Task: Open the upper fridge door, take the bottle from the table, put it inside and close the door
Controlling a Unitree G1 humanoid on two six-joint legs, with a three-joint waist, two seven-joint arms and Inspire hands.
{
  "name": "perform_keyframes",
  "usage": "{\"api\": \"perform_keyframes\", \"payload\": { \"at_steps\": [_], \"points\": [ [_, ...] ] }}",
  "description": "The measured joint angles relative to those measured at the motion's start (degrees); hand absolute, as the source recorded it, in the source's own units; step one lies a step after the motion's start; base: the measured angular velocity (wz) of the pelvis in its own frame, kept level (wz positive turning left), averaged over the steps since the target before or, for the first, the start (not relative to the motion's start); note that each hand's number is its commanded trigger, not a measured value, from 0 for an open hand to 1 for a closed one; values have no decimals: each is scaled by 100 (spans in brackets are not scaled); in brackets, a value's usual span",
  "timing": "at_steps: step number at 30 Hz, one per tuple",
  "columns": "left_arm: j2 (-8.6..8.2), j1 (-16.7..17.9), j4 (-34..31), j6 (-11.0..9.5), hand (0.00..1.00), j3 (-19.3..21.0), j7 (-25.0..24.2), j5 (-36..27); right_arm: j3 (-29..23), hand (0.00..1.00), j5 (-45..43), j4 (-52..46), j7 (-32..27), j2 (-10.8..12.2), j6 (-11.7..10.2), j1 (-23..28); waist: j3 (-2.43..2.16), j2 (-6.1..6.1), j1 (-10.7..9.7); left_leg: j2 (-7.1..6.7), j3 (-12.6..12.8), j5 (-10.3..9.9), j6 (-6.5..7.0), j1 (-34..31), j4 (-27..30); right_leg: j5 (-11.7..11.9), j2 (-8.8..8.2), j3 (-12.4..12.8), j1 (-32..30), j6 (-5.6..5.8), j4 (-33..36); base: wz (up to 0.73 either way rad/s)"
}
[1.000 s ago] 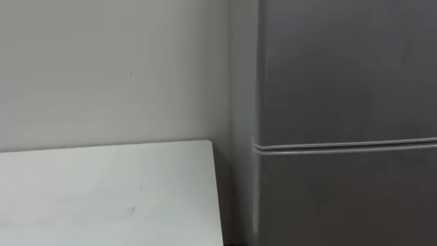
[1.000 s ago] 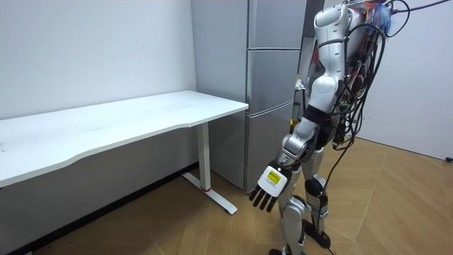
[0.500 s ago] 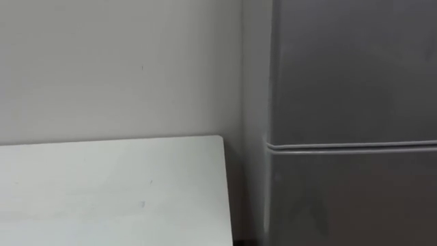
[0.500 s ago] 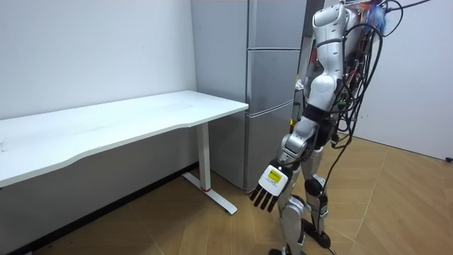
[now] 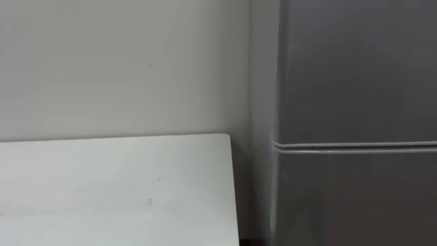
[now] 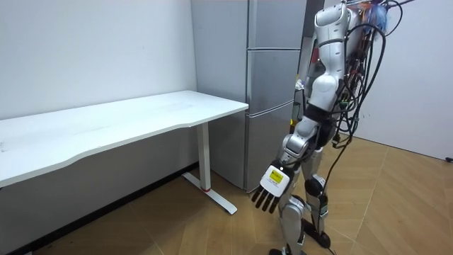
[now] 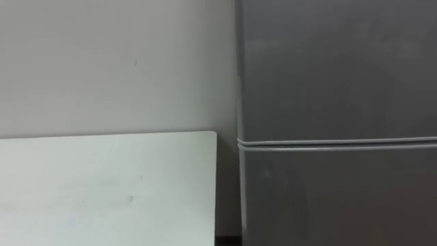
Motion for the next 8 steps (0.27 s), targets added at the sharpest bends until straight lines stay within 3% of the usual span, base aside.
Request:
{"api": "perform_keyframes", "payload": {
  "at_steps": [8],
  "points": [
    [28, -20, 0, 0, 0, 90, -10, -6, 4, 0, 83, 111, 226, 41, 3, -43, 13, -119, 18, -1, -18, 0, 0, 3, 13, -25, -6, -15, 5, -1, -13, 1]
  ]
}}
